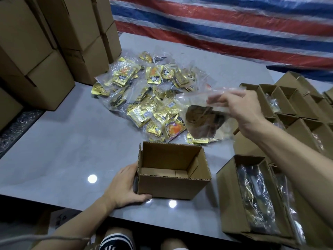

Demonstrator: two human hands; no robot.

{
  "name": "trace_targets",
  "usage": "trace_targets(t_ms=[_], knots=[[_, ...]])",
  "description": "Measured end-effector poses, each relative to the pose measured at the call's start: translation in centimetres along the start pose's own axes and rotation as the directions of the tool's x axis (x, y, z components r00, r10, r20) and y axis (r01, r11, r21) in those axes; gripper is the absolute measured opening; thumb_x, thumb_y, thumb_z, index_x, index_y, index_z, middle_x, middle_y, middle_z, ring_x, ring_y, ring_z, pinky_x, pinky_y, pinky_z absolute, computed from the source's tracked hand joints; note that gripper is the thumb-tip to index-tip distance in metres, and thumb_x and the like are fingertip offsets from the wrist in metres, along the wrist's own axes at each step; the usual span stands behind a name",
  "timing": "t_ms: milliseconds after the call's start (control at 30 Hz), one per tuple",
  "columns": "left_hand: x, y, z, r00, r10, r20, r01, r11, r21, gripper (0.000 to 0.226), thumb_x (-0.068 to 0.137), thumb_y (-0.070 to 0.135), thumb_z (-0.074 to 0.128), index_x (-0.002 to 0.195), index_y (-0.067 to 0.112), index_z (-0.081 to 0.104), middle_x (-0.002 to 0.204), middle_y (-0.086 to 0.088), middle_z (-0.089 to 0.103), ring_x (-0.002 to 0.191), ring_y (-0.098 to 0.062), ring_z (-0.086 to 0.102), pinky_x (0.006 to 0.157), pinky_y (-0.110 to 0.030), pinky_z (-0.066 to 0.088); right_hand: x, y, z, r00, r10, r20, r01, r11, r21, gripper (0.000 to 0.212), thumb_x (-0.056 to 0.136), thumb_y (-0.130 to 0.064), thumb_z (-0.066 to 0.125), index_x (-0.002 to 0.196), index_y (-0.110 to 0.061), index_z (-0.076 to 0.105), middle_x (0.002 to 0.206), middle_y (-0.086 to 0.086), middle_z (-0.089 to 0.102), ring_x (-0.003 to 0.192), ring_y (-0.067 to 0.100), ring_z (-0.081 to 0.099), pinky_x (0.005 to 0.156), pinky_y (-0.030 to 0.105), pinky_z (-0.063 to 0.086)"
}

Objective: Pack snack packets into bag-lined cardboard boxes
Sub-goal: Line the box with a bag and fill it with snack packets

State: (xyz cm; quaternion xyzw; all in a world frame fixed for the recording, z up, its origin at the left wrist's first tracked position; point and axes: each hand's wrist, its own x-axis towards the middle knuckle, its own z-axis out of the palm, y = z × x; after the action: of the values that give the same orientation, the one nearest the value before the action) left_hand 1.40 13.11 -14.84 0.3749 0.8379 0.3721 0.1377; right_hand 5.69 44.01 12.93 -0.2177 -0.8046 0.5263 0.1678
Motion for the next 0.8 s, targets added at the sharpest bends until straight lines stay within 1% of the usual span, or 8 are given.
trace_targets(t_ms=[100,200,367,500,567,667,733,800], knots=[[0.0,0.5,-0.4,1.0,-0.018,0.002,0.018,0.999,-0.045,0.087,0.057,0.075,0.081,0.132,0.044,0.051,0.121,0.031,0.057,0.112,0.003,0.056,0.092,-0.037,0.052,-0.7,-2.1,-0.4,1.0,0.02,0.018,-0.022,0.988,0.15,0.031,0.089,0.0,0.052,0.077,-0.016,0.076,0.09,0.005,0.077,0.091,0.02,0.074,0.093,0.053,0.055],[0.1,1.3,-0.7,0.999,-0.043,-0.001,0.043,0.994,-0.1,0.091,0.054,0.073,0.084,0.133,0.044,0.049,0.124,0.029,0.057,0.115,0.002,0.056,0.096,-0.039,0.05,-1.5,-4.0,-0.2,0.997,0.02,0.077,-0.04,0.963,0.268,0.027,0.089,-0.001,0.051,0.082,-0.012,0.074,0.085,0.005,0.074,0.085,0.02,0.072,0.097,0.058,0.052],[0.1,3.0,-2.3,0.992,-0.037,0.12,0.071,0.953,-0.295,0.112,0.044,0.072,0.09,0.139,0.037,0.042,0.134,0.02,0.055,0.126,-0.003,0.052,0.108,-0.037,0.044,-3.3,-5.9,0.2,0.99,-0.041,0.137,-0.012,0.93,0.366,0.03,0.088,0.0,0.049,0.078,-0.011,0.075,0.08,0.006,0.072,0.086,0.026,0.074,0.094,0.064,0.05],[1.8,6.6,-6.4,0.976,-0.178,-0.128,0.09,0.857,-0.507,0.13,0.048,0.101,0.054,0.145,0.016,0.035,0.148,-0.001,0.042,0.135,-0.012,0.042,0.112,-0.021,0.031,-4.1,-6.4,0.2,0.983,-0.056,0.176,-0.024,0.906,0.423,0.031,0.09,-0.001,0.048,0.08,-0.012,0.074,0.08,0.006,0.071,0.087,0.028,0.075,0.09,0.062,0.054],[3.5,9.4,-9.7,0.956,-0.105,-0.275,-0.075,0.816,-0.573,0.116,0.058,0.101,0.046,0.14,0.019,0.043,0.142,-0.001,0.05,0.129,-0.009,0.048,0.108,-0.017,0.036,-4.2,-6.4,0.5,0.981,-0.044,0.187,-0.047,0.891,0.452,0.031,0.091,0.0,0.048,0.079,-0.011,0.074,0.078,0.005,0.071,0.084,0.026,0.075,0.087,0.061,0.055],[5.8,13.6,-13.7,0.94,0.052,-0.337,-0.25,0.776,-0.579,0.071,0.076,0.086,0.052,0.128,0.038,0.06,0.129,0.009,0.063,0.122,-0.01,0.057,0.102,-0.022,0.043,-4.4,-5.9,1.5,0.979,-0.019,0.202,-0.08,0.88,0.467,0.035,0.089,0.002,0.049,0.073,-0.013,0.076,0.075,0.007,0.071,0.081,0.028,0.074,0.088,0.062,0.052],[6.9,16.1,-14.8,0.95,0.079,-0.303,-0.251,0.77,-0.586,0.056,0.082,0.077,0.056,0.121,0.037,0.065,0.126,0.004,0.067,0.121,-0.016,0.059,0.1,-0.027,0.045,-4.8,-5.1,2.2,0.98,-0.002,0.201,-0.092,0.885,0.455,0.038,0.088,0.004,0.049,0.069,-0.013,0.078,0.073,0.008,0.071,0.078,0.028,0.075,0.083,0.056,0.048],[7.5,17.8,-14.9,0.964,0.068,-0.256,-0.206,0.802,-0.561,0.032,0.092,0.06,0.056,0.112,0.039,0.07,0.117,0.012,0.07,0.114,-0.006,0.062,0.093,-0.019,0.044,-5.2,-4.1,2.8,0.979,0.012,0.204,-0.103,0.893,0.438,0.04,0.086,0.005,0.049,0.067,-0.013,0.079,0.072,0.009,0.071,0.077,0.029,0.075,0.079,0.051,0.042]])
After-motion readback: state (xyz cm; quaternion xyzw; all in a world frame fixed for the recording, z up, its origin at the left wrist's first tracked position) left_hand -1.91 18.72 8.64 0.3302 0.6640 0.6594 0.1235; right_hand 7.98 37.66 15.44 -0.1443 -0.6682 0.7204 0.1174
